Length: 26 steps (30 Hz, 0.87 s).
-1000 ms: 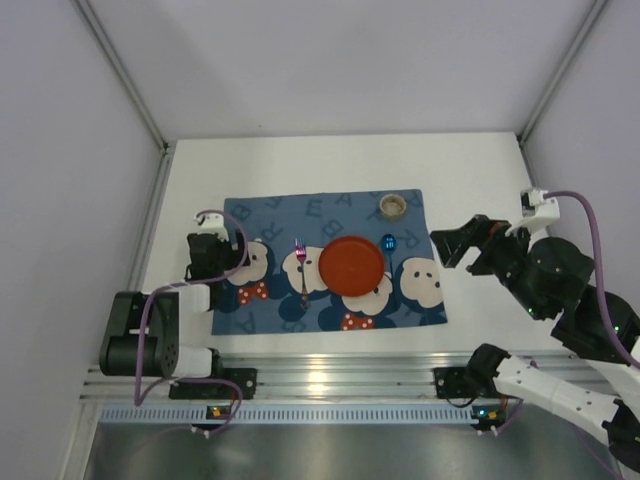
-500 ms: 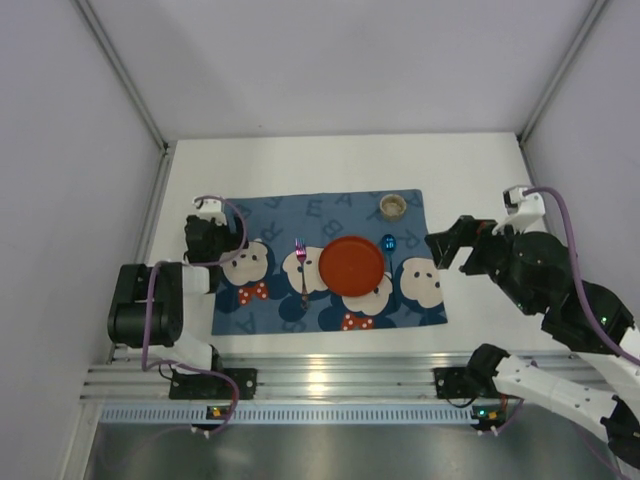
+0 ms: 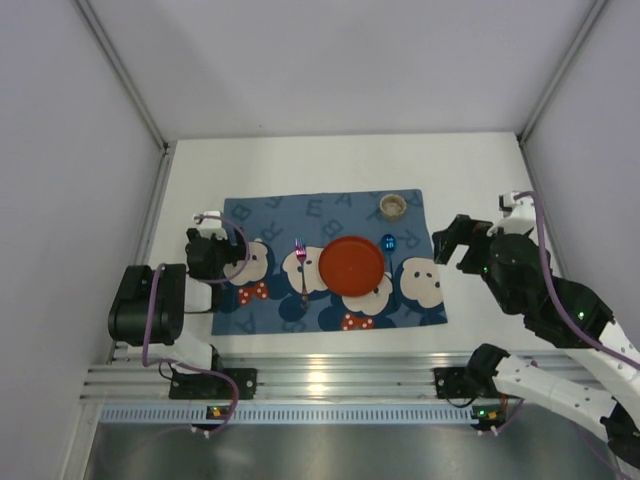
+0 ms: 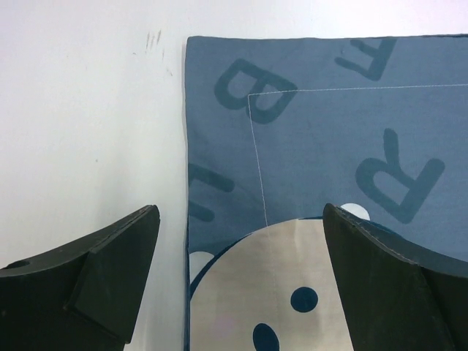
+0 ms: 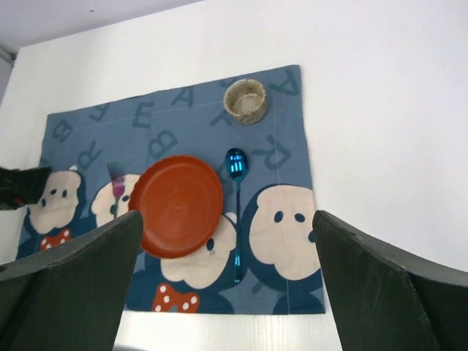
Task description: Set the dinner table for one person
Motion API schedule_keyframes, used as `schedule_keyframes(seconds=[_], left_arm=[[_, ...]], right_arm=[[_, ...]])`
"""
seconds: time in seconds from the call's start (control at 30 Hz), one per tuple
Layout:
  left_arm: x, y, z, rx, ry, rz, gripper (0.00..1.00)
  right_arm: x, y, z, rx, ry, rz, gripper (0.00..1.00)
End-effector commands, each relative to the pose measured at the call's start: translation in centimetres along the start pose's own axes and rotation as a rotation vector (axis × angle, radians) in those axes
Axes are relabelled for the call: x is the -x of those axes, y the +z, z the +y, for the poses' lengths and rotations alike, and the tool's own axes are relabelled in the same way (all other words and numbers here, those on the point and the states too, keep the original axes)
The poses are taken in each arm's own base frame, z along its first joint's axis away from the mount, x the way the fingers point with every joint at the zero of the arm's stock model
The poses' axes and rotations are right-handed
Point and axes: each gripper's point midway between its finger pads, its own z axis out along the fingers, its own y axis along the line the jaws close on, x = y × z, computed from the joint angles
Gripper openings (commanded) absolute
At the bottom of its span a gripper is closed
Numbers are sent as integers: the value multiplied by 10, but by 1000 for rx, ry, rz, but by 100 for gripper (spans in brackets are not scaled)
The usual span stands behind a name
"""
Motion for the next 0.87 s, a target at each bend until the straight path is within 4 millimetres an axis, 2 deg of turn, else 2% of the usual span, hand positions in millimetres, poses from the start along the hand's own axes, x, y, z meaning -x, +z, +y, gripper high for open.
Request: schedule_keyframes(seconds=[0.0, 0.03, 0.13, 0.17, 0.23, 0.27, 0.33, 0.37, 0.4, 0.43, 0.47, 0.5, 0.53, 0.57, 0.6, 0.63, 0.67, 0.7, 0.73, 0.83], left_arm=[[34, 6, -3, -14, 9, -115, 99], [34, 6, -3, -14, 10, -115, 99], [34, 6, -3, -14, 10, -115, 99], [34, 6, -3, -14, 10, -115, 99], [34, 6, -3, -12, 10, -115, 99], [33, 6, -4, -14, 10, -115, 99], [34, 6, -3, -14, 10, -117, 99], [34, 6, -4, -15, 11, -117, 99], [34, 6, -3, -12, 10, -115, 99], [34, 6, -3, -12, 9, -115, 99], [34, 6, -4, -14, 11, -117, 99], [34, 6, -3, -14, 10, -115, 99], [34, 6, -4, -15, 11, -117, 99], [34, 6, -3, -12, 10, -115, 99], [34, 6, -3, -14, 10, -115, 99], [34, 6, -3, -14, 10, -115, 99], [33, 6, -4, -15, 11, -115, 99], [34, 6, -4, -15, 11, -117, 99], [34, 6, -3, -12, 10, -115, 99], [34, 6, -3, -12, 10, -115, 99]], right_arm=[[20, 8, -2, -67, -40, -70, 100], [21, 9, 2, -60, -50, -62, 100], [43, 6, 19, -28, -23, -64, 100], [62, 2, 30, -5, 10, -88, 100], [81, 4, 42, -8, 60, -107, 100], [109, -8, 49, 15, 116, -154, 100], [124, -6, 57, -1, 140, -158, 100], [146, -16, 63, 24, 167, -194, 100], [152, -15, 69, 39, 114, -192, 100], [148, -3, 79, 35, 49, -162, 100], [159, -5, 86, 55, 12, -171, 100], [157, 0, 91, 61, -74, -147, 100], [139, 17, 94, 25, -172, -74, 100], [138, 22, 95, 15, -234, -54, 100], [126, 30, 92, -3, -376, 3, 100], [90, 49, 82, -87, -524, 154, 100], [86, 51, 78, -116, -570, 198, 100], [72, 56, 82, -79, -619, 253, 100], [58, 59, 91, -20, -616, 296, 100], [45, 64, 130, 128, -447, 302, 100]])
